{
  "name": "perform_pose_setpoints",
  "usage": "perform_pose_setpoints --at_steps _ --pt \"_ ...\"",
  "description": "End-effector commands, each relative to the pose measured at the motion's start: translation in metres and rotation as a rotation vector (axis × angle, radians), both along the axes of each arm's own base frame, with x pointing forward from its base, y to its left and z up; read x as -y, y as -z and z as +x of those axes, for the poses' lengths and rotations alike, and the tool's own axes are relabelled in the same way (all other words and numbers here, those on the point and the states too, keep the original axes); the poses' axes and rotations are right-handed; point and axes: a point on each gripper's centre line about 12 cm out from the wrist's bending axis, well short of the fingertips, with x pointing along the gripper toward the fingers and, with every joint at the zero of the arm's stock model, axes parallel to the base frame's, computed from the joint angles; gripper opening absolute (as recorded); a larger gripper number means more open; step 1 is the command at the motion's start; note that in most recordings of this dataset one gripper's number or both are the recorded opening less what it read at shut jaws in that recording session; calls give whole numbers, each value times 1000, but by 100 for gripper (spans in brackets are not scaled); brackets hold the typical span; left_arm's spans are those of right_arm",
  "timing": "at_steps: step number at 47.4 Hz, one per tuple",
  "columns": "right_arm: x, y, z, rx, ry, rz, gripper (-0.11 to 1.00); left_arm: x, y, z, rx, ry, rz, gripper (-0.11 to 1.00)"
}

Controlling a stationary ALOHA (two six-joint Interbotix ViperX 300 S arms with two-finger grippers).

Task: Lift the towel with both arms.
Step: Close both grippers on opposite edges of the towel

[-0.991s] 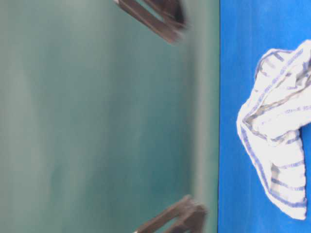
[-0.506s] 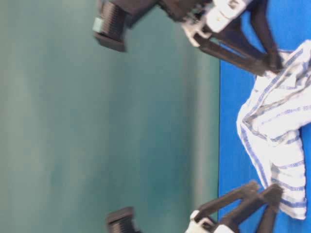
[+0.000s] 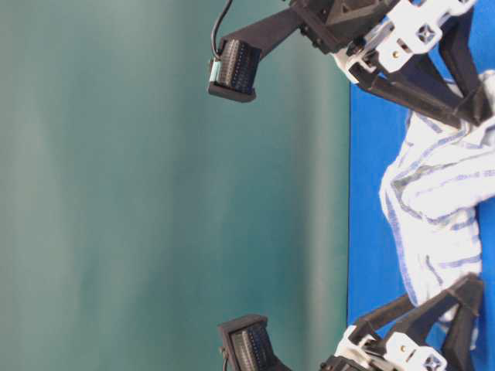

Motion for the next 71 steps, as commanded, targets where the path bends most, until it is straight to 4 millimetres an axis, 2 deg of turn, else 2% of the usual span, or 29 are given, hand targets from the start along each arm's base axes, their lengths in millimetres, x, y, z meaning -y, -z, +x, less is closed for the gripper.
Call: perform_pose_setpoints --at_steps 1,5,7,15,23,31,37,50,60,71 --pt "1 -8 5 29 4 0 35 0 -5 3 9 -2 -1 34" --pt "1 -9 5 28 4 2 9 0 -4 3 3 -2 -3 13" --pt "1 -9 5 26 4 2 2 0 -5 4 3 0 -2 6" --pt "0 -21 5 43 3 3 2 4 -20 7 16 11 -2 4" --pt "-1 -48 4 74 -1 3 2 6 -56 10 54 19 -1 4" --pt "-2 -95 4 110 -9 5 2 8 -106 7 74 22 -7 4" --pt "-4 -140 0 147 -22 -3 2 9 -153 0 100 28 -4 4" --pt "-3 -224 -15 210 -36 -31 2 12 -246 -22 236 39 19 4" --pt "0 -292 -26 274 -39 -78 2 13 -301 -35 319 43 35 4" --pt "2 -355 -35 328 -35 -128 2 15 -355 -45 391 47 51 4"
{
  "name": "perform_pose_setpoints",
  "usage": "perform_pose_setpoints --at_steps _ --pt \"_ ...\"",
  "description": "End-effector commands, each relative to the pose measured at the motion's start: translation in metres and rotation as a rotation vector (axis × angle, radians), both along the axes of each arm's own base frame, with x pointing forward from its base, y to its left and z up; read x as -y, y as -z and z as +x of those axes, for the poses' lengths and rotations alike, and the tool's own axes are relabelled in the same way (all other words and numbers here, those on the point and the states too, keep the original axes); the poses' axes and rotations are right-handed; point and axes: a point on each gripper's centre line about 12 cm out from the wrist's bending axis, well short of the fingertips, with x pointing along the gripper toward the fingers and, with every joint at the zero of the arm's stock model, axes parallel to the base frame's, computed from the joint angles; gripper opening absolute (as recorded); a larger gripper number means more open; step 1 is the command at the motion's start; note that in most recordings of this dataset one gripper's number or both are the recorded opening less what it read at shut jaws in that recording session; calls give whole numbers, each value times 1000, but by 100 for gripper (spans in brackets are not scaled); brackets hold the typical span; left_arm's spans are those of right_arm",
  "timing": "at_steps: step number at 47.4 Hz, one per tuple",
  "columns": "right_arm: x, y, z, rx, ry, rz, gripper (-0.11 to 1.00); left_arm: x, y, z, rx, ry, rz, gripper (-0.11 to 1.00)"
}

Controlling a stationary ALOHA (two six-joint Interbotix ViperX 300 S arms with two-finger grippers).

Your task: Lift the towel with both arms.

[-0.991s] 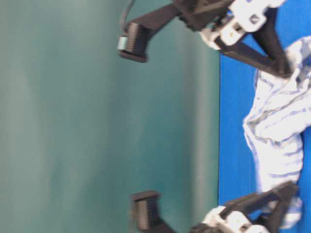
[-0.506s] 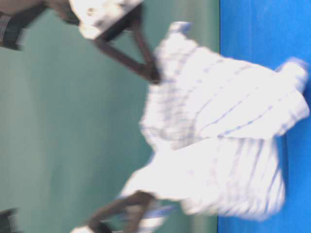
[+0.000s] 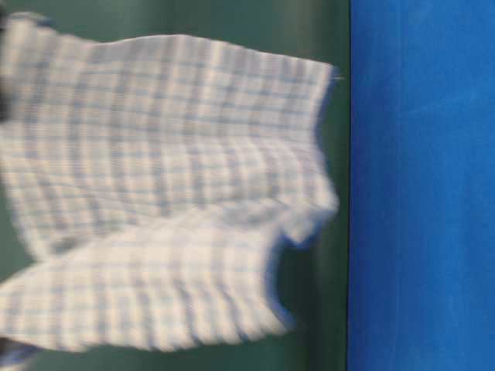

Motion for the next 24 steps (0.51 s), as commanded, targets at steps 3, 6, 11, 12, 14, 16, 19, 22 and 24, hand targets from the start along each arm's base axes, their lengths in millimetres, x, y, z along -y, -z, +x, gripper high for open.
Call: perform_pose_setpoints --at_steps 3,6,11,12,14,16,19,22,24 --pt "1 -46 -8 74 7 -28 2 1 -49 -9 92 2 19 4" --pt "1 -61 -11 94 9 -31 2 1 -62 -11 113 2 23 4" --pt "1 -76 -15 114 11 -32 2 2 -80 -13 139 3 27 4" --pt "1 -79 -15 119 11 -33 2 2 -85 -14 145 3 32 4" --pt "1 -82 -16 123 11 -34 2 2 -88 -14 147 5 41 4" --pt "1 -83 -16 125 11 -35 2 2 -89 -14 144 8 56 4" --pt "1 -82 -15 121 10 -34 2 2 -87 -12 136 13 73 4" --pt "1 -78 -13 104 10 -35 2 1 -85 -10 129 16 86 4" --pt "1 -77 -12 97 9 -35 2 1 -85 -10 127 16 89 4"
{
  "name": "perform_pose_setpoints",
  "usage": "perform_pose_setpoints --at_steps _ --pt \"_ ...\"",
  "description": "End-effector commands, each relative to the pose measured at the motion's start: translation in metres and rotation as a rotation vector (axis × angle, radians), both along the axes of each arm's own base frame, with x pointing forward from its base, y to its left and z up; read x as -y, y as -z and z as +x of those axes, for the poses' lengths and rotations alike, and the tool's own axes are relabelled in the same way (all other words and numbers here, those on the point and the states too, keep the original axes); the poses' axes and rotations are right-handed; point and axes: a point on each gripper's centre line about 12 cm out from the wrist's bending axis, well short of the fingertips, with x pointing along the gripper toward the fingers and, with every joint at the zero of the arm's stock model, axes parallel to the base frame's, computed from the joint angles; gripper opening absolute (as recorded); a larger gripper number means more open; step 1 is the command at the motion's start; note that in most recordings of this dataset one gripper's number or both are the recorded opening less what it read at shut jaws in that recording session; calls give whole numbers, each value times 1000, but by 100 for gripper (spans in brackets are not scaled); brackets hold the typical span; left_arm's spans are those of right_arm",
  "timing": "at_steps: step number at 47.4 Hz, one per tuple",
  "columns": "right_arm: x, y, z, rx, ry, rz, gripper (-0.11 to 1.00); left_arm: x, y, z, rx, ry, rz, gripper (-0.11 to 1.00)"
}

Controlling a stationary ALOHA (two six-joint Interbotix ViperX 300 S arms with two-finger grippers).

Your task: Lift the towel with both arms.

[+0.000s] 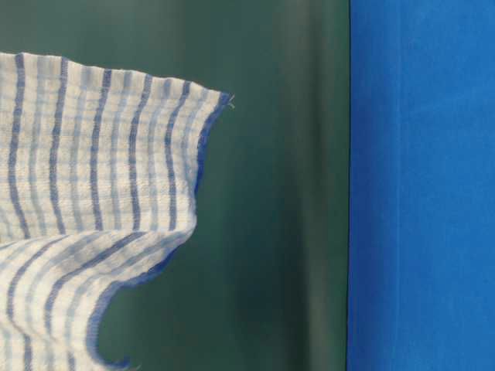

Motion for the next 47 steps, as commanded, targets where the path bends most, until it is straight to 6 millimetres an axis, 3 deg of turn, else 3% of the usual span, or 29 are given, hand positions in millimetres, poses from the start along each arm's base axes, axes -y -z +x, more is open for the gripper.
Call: perform_pose_setpoints --at_steps 1,13,16,20,25,29,32,42,47 --pt "0 -8 -2 16 0 -6 2 0 -10 0 25 1 9 4" --pt "-1 -7 1 17 -7 -9 2 0 -10 0 26 1 6 6" --pt "-1 -6 1 16 -6 -7 3 1 -10 -1 26 1 3 18" --pt "-2 -7 1 20 -6 -2 5 1 -10 -2 28 2 1 41" --pt "-2 -5 3 14 -4 1 36 1 -8 -2 23 2 1 73" --pt "-1 -1 4 3 -3 0 59 1 -5 -2 15 2 2 90" --pt "-1 4 5 -9 -1 1 68 1 1 -1 3 2 -3 91" --pt "-1 27 8 -56 -1 9 65 0 28 5 -36 1 -10 91" --pt "-1 54 12 -84 1 31 65 1 55 10 -68 5 -18 91"
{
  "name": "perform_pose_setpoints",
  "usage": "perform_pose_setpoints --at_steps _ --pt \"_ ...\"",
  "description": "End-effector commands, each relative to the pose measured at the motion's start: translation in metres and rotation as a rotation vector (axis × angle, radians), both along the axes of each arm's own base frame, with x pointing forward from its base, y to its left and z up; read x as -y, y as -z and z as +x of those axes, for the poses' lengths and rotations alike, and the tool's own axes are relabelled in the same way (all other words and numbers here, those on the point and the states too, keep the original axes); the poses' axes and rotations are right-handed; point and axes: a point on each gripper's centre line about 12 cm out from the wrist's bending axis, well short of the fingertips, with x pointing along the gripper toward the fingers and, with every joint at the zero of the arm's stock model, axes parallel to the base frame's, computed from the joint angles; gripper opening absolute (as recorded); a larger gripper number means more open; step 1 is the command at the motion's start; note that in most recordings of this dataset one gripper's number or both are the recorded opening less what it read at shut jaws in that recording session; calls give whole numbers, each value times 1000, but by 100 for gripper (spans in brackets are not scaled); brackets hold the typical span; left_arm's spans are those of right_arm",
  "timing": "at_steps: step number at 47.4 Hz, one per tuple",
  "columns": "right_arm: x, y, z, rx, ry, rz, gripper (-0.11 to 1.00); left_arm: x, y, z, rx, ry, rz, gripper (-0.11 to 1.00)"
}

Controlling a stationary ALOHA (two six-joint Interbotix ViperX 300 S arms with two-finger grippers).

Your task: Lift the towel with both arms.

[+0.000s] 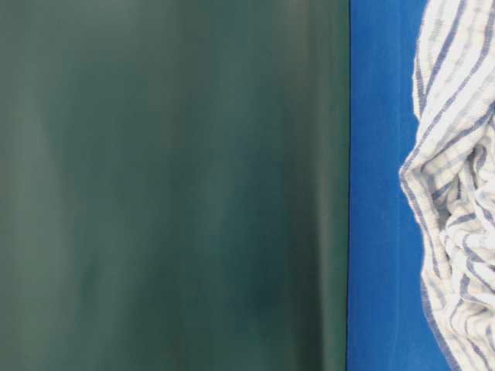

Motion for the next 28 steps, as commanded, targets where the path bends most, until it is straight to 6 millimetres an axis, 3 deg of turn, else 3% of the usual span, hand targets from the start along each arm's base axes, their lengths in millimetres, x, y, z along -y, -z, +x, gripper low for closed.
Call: perform_pose_setpoints --at_steps 1,10,28 --pt "-1 14 2 7 2 17 65 2 12 3 10 7 -5 91" --pt "-2 78 6 -49 28 87 65 8 69 14 -19 21 -27 91" --pt "-15 185 26 -134 27 176 64 6 180 31 -169 5 -62 91"
